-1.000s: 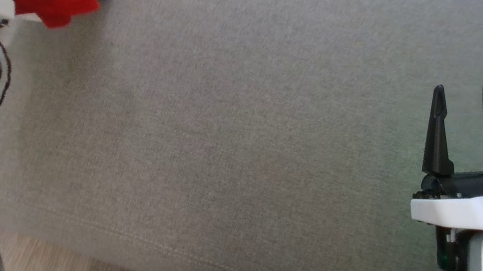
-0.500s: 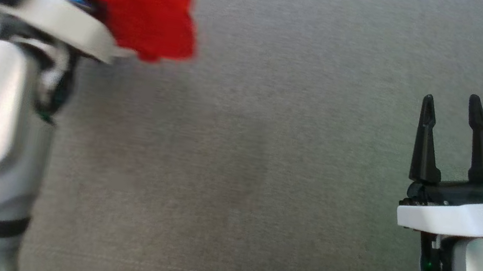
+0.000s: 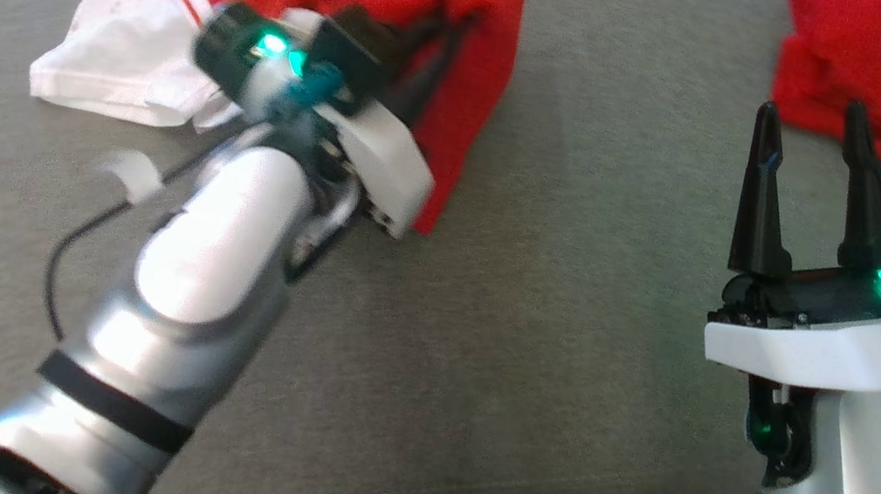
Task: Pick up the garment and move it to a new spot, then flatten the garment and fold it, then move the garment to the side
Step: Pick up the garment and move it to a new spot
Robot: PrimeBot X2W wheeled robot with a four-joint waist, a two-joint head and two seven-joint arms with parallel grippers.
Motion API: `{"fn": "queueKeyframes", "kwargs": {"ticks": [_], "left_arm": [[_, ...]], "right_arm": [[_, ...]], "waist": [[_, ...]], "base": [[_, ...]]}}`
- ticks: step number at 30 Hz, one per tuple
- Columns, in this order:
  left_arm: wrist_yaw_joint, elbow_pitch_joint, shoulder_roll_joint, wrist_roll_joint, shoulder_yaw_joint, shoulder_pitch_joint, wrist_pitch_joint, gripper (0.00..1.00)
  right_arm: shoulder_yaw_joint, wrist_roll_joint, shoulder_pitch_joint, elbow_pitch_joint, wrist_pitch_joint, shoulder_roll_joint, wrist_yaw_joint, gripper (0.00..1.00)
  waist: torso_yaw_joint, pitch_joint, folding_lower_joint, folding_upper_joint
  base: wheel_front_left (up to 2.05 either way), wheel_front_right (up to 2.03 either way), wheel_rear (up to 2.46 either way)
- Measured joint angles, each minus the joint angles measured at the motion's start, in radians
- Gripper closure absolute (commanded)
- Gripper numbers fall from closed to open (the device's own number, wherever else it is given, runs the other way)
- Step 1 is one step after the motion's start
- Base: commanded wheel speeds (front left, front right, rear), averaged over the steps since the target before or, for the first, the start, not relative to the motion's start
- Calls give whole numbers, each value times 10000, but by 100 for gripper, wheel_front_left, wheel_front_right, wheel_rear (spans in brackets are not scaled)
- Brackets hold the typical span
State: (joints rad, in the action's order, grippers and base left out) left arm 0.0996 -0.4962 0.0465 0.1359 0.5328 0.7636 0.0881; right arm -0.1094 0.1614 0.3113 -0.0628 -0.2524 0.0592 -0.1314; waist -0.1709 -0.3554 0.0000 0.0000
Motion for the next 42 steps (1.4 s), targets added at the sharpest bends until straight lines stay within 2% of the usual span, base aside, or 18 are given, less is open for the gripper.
{"fn": "queueKeyframes", "kwargs": {"ticks": [1, 2, 6, 8, 14, 18, 22, 25, 29, 33, 36, 40, 42], "left_arm": [[-36, -69, 8, 249, 420, 75, 165, 33], [-44, -127, 8, 552, 836, 124, 288, 0], [-314, -255, -58, 1774, 2456, 155, 506, 0], [-506, -320, -71, 2261, 2890, 157, 681, 0], [-1221, -598, -38, 3131, 2851, 270, 1390, 0], [-1526, -449, 23, 3258, 2117, 406, 1611, 0], [-1801, 416, 453, 3260, 1218, 195, 1615, 0], [-1969, 1246, 817, 3258, 487, -572, 1666, 0], [-2063, 2217, 934, 3283, -646, -2442, 1687, 0], [-2048, 2953, 788, 3007, -1778, -4124, 1685, 0], [-1801, 3147, 479, 2849, -2539, -5149, 1685, 0], [-1390, 3218, 98, 2623, -3147, -6042, 1685, 0], [-1329, 3260, 61, 2525, -3246, -6108, 1685, 0]], "right_arm": [[-35, 104, 22, 25, -2, -2, 0, 0], [-58, 184, 50, 46, -2, -6, 0, 0], [23, 326, 63, 144, -4, -13, 0, 0], [127, 326, 58, 142, -19, -15, 0, 0], [207, 259, 44, 144, -29, -36, 0, 0], [249, 35, 16, 136, -29, -38, 0, 0], [255, -261, -118, 105, -31, -40, 0, 0], [282, -408, -408, -4, -31, -36, 0, 0], [290, -451, -795, -105, -29, 52, 0, 0], [249, -468, -1051, -155, -10, 192, 0, 0], [199, -468, -1182, -153, 65, 207, 0, 0], [219, -468, -1377, -132, 165, 311, 0, 0], [219, -468, -1407, -121, 215, 357, 0, 0]], "waist": [[-178, -70, 0, 0], [-347, -132, 0, 0], [-830, -322, 0, 0], [-849, -341, 0, 0], [-292, -133, 0, 0], [302, 99, 0, 0], [949, 395, 0, 0], [1429, 660, 0, 0], [2011, 1069, 0, 0], [2513, 1435, 0, 0], [2804, 1648, -1, 0], [3124, 1777, -1, 0], [3189, 1785, -1, 0]], "base": [[0, 0, 0], [0, 0, 0], [0, 0, 0], [0, 0, 0], [0, 0, 0], [0, 0, 0], [0, 0, 0], [0, 0, 0], [0, 0, 0], [0, 0, 0], [0, 0, 0], [0, 0, 0], [0, 0, 0]]}}
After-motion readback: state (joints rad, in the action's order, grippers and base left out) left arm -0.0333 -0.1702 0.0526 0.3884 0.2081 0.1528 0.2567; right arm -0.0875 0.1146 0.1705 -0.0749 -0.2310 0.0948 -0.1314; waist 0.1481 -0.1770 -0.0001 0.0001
